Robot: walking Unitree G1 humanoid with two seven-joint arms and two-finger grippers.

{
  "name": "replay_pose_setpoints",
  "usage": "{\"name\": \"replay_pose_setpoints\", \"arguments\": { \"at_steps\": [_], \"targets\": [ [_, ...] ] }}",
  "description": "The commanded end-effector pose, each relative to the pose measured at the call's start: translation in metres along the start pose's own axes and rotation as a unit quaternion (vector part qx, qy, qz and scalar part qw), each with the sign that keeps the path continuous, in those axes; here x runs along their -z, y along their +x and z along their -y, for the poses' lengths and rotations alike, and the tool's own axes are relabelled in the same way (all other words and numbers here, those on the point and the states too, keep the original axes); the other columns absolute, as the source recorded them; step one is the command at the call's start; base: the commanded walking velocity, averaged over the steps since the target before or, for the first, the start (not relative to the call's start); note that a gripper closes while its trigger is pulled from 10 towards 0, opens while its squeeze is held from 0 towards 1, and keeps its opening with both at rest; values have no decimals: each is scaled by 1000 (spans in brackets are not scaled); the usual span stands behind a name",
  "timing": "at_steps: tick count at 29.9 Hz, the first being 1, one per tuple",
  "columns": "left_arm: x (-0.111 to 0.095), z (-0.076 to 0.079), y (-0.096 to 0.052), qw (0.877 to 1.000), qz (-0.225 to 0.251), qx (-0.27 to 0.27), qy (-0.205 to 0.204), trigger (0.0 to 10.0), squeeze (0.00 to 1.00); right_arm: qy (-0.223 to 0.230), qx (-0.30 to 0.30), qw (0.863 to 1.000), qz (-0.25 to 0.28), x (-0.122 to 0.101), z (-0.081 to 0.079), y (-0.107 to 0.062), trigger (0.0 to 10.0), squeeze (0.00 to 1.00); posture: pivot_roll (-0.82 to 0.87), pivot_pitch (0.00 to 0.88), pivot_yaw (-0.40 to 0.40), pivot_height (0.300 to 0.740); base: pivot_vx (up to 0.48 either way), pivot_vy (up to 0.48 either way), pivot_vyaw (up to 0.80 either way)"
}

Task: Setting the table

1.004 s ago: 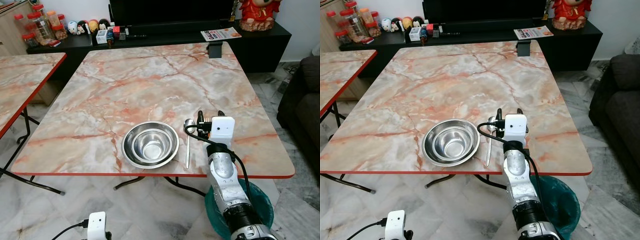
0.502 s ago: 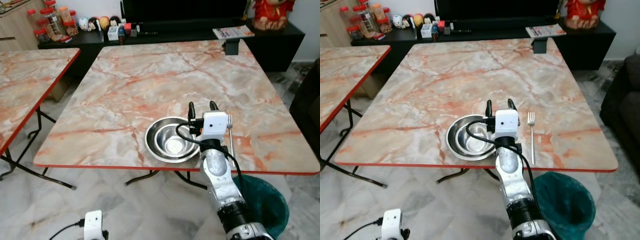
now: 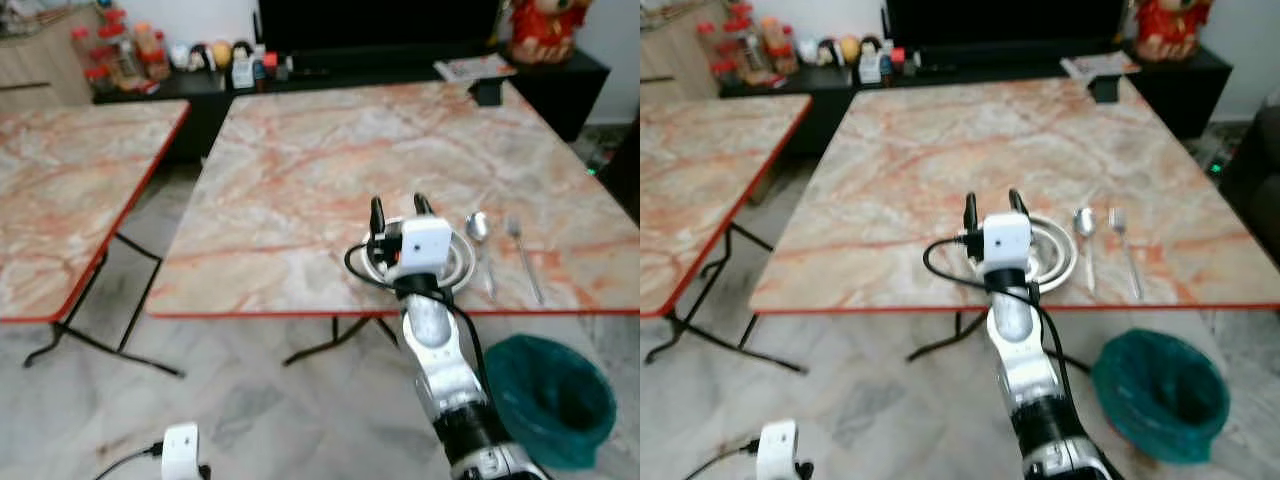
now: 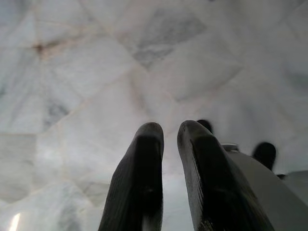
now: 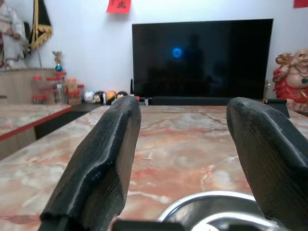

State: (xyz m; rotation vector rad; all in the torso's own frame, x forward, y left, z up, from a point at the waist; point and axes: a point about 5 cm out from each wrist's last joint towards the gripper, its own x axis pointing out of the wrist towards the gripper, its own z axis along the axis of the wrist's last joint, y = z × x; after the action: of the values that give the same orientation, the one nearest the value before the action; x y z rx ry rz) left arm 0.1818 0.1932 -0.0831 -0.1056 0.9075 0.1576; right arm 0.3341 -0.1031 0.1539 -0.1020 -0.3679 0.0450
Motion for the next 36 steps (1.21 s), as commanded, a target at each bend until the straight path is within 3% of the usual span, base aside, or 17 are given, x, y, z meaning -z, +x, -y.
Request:
{"name": "replay_pose_setpoints", "arguments": {
  "at_steps": [1,8,13,14,16,17,22,25,26,29,30,31,34,35,36],
  "targets": [
    [1,-2,0,1000,-1,-3,1,10000,0,-1,5,1000,1,0,2,-1,10000,0,-58,49,86,740,0,469,0],
    [3,-2,-1,1000,-3,-4,4,10000,0,-11,4,1000,5,-2,6,-2,10000,0,-60,44,85,740,0,270,0],
    [4,-4,-1,1000,-5,-4,6,10000,0,-28,3,999,-19,11,14,-15,10000,0,-61,33,84,740,0,0,0],
    [5,-5,-1,1000,-5,-5,7,10000,0,-32,3,999,-29,16,17,-19,10000,0,-61,31,83,740,0,0,0],
    [5,-7,-2,1000,-5,-7,9,10000,0,-54,-2,995,-79,41,27,-45,10000,0,-61,18,77,740,0,0,0],
    [5,-7,-2,1000,-5,-7,9,10000,0,-54,-2,995,-79,41,27,-45,10000,0,-61,18,77,740,0,0,0],
    [7,-6,-2,1000,-7,-8,9,10000,0,-75,-7,982,-176,81,43,-84,10000,0,-53,5,58,740,0,213,0],
    [9,-5,-3,1000,-9,-6,9,10000,0,-40,34,962,-269,110,56,-110,10000,0,-52,0,58,740,0,439,0],
    [10,-6,-3,1000,-10,-6,10,10000,0,-36,43,949,-311,122,59,-124,10000,0,-58,0,61,740,0,442,0],
    [11,-6,-3,1000,-11,-6,10,10000,0,-39,44,945,-323,125,60,-128,10000,0,-58,0,61,740,0,442,0],
    [12,-7,-3,1000,-12,-6,12,10000,0,-32,41,926,-375,138,62,-146,10000,0,-62,0,75,740,0,439,0],
    [13,-8,-4,1000,-15,-6,15,10000,0,-20,35,893,-448,153,62,-174,10000,0,-67,0,81,740,0,442,0],
    [13,-10,-4,1000,-16,-6,21,10000,0,-30,23,846,-532,166,63,-213,10000,0,-69,0,95,740,0,437,0],
    [13,-10,-4,1000,-16,-6,21,10000,0,-30,23,846,-532,166,63,-213,10000,0,-69,0,95,740,0,435,0],
    [11,-11,-4,1000,-15,-5,24,10000,0,-29,21,821,-570,170,64,-233,10000,0,-67,0,101,740,0,439,0]
  ]
}}
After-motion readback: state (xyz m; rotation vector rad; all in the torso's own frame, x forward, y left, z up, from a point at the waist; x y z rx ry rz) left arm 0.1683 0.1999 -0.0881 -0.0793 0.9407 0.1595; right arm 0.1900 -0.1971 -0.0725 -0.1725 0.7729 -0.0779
